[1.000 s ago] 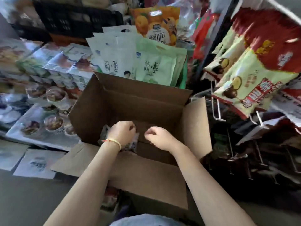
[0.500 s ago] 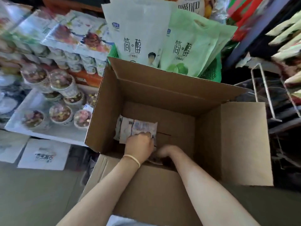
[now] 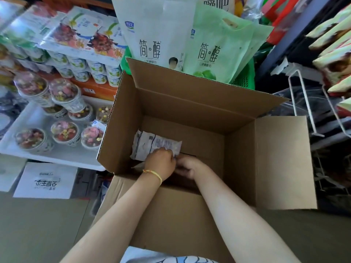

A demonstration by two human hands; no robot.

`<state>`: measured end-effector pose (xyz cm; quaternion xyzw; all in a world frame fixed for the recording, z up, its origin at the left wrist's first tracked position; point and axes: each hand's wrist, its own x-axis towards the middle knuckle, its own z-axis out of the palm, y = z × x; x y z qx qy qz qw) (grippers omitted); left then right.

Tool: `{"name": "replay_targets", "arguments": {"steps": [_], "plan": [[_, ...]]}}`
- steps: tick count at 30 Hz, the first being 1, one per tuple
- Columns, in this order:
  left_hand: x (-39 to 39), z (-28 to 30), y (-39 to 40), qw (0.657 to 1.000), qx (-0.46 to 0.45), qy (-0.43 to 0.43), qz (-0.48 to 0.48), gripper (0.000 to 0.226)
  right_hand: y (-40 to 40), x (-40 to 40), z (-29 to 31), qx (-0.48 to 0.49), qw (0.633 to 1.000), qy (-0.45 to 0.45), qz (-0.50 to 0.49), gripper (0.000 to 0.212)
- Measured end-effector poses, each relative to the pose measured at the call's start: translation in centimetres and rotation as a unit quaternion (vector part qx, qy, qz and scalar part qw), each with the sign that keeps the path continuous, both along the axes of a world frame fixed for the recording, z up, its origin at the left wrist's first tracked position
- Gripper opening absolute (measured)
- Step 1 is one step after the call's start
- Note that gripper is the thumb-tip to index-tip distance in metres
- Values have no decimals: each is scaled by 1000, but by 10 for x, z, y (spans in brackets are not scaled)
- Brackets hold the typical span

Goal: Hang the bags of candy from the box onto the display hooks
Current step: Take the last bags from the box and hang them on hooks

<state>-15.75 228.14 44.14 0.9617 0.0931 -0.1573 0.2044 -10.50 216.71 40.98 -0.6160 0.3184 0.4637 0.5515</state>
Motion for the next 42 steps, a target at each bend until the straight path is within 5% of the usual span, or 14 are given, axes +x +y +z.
{"name": "replay_targets", "arguments": {"steps": [9, 13, 17, 19, 21, 24, 29, 33, 37, 42], "plan": [[3, 7, 7, 988, -149, 8, 34, 61, -27, 12, 25, 28, 995, -53, -76, 38], [11, 14, 7, 982, -181, -35, 35, 16, -52, 20, 56, 65, 988, -84, -109, 41], [25, 38, 10, 973, -201, -101, 47, 7, -70, 21, 97, -58, 967, -241, 67, 19], [33, 59, 7, 970, -207, -127, 13, 12, -75, 20, 127, -107, 924, -324, 171, 35], [42, 83, 2, 964, -217, -150, -27, 8, -77, 17, 159, -78, 885, -394, 234, 58], [50, 121, -6, 948, -234, -200, -77, 3, -86, 15, 191, -17, 846, -440, 300, 54], [57, 174, -14, 926, -278, -239, -94, 13, -108, 10, 227, 68, 842, -466, 263, 49], [56, 208, -33, 904, -321, -263, -101, 18, -123, 5, 251, 57, 835, -534, 123, 13], [55, 237, -67, 797, -558, -231, 4, 22, -161, 3, 273, 97, 831, -547, 24, 6], [50, 265, -157, 709, -672, -210, 37, 19, -219, 1, 304, 170, 780, -601, -36, 21]]}}
